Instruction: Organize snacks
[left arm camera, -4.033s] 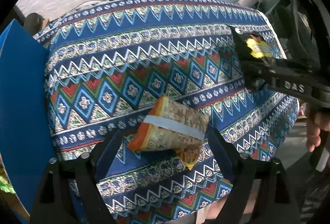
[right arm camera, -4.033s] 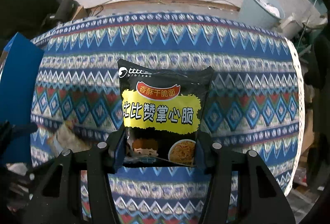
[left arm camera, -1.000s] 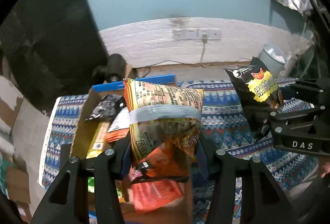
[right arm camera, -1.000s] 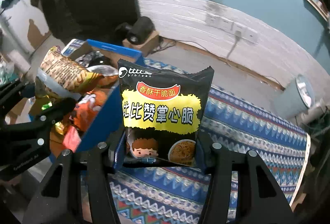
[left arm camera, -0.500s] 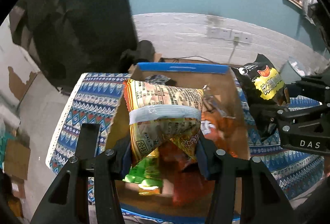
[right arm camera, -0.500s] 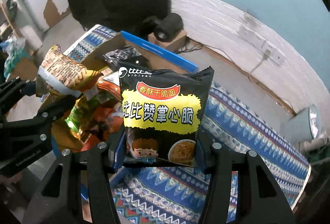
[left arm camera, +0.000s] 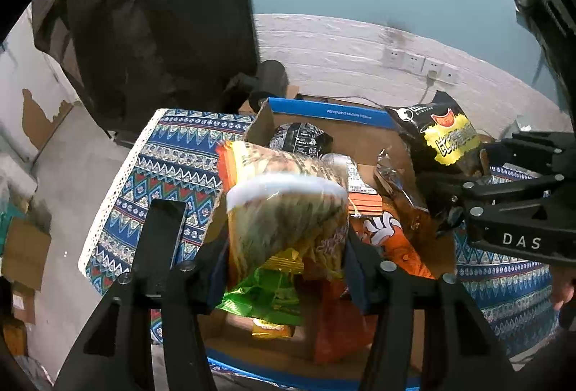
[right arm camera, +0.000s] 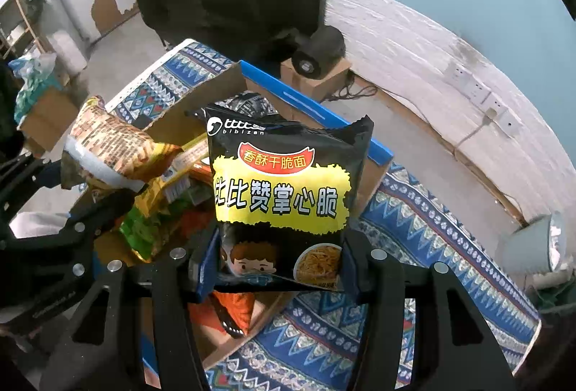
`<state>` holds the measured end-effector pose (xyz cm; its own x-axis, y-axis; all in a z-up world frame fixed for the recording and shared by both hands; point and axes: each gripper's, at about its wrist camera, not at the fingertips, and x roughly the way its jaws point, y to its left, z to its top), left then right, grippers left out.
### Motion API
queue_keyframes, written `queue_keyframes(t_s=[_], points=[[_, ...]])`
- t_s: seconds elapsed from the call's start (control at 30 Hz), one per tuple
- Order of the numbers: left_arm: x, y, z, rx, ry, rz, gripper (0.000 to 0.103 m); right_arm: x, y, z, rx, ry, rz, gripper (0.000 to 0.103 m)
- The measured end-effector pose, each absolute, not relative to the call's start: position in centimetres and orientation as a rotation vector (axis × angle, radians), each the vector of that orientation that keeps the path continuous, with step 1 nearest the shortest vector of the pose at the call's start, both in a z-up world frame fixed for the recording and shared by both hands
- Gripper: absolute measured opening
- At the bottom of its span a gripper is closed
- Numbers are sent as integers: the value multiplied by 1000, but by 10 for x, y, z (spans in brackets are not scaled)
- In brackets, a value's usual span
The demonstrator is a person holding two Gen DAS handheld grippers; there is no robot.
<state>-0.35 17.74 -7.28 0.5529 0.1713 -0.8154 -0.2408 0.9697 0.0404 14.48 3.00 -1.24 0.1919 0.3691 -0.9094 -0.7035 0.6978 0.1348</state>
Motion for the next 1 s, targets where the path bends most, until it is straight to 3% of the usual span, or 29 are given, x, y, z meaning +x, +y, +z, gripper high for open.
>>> queue_keyframes(t_s=[0.1, 0.33, 0.83, 1.0], points=[[-5, 175, -69, -72, 947, 247, 67, 146, 27, -12, -324, 1152, 776, 57], [-10, 166, -54, -48, 919, 231, 77, 144, 19, 5, -294, 1115, 787, 62], [-23, 146, -25, -12, 891, 196, 80, 122, -27, 46, -244, 1043, 724, 76], [-28, 138, -15, -1, 868, 196, 83, 110, -44, 52, -242, 1012, 705, 77]])
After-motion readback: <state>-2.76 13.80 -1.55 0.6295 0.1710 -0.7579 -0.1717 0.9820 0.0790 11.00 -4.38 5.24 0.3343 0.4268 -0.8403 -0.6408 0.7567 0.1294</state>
